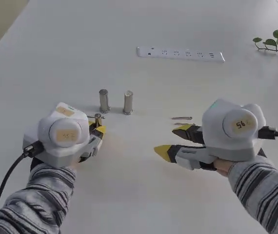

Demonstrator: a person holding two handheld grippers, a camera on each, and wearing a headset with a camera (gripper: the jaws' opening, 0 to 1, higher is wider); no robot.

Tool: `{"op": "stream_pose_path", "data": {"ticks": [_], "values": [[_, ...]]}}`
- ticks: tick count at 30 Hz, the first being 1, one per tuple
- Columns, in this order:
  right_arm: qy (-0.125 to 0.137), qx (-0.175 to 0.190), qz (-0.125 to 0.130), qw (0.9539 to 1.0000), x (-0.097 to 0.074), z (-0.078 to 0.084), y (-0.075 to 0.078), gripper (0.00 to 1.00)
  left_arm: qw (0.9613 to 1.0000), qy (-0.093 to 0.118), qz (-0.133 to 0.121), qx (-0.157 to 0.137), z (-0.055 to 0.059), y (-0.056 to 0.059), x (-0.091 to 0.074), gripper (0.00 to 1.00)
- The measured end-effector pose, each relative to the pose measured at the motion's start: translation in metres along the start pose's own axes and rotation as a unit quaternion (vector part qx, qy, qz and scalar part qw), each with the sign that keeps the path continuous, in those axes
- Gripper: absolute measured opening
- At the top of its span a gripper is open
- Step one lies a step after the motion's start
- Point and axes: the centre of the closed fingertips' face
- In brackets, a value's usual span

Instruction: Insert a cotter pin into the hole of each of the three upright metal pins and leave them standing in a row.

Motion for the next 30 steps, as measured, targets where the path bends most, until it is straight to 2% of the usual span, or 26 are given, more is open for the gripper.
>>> {"op": "stream_pose_path", "data": {"ticks": [5, 9, 11, 14, 16, 19, 24, 30], "values": [[0.007, 0.009, 0.001, 0.9999, -0.003, 0.000, 0.001, 0.36, 1.0000, 0.001, -0.003, 0.001, 0.000, -0.007, 0.002, 0.05], [0.013, 0.015, 0.007, 0.9998, -0.005, 0.000, 0.004, 0.37, 1.0000, -0.005, -0.003, -0.006, 0.003, -0.012, 0.003, 0.05], [0.018, 0.020, 0.008, 0.9996, -0.006, 0.000, 0.005, 0.37, 0.9999, -0.004, 0.000, -0.010, 0.003, -0.011, 0.002, 0.05], [0.020, 0.023, 0.010, 0.9995, -0.006, 0.001, 0.006, 0.37, 0.9999, -0.010, -0.003, 0.004, 0.007, -0.012, 0.002, 0.05], [0.014, 0.019, 0.012, 0.9996, -0.007, 0.004, 0.006, 0.36, 1.0000, -0.006, -0.001, -0.002, 0.007, -0.011, 0.001, 0.05], [0.022, 0.027, 0.011, 0.9993, -0.008, 0.002, 0.008, 0.36, 1.0000, -0.002, 0.000, -0.004, 0.008, -0.010, 0.001, 0.05], [0.020, 0.029, 0.014, 0.9993, -0.009, 0.003, 0.009, 0.36, 0.9999, 0.010, -0.003, -0.009, 0.008, -0.010, 0.000, 0.05], [0.023, 0.035, 0.015, 0.9990, -0.011, 0.004, 0.009, 0.36, 1.0000, 0.005, -0.005, -0.002, 0.009, -0.011, 0.000, 0.06]]}}
Point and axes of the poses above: the centre of the closed fingertips' face, and the gripper's own axes: x roughly forward along the fingers, y roughly to its right, z roughly out of its underside, and after that the axes turned 7 degrees about -y, right-handed
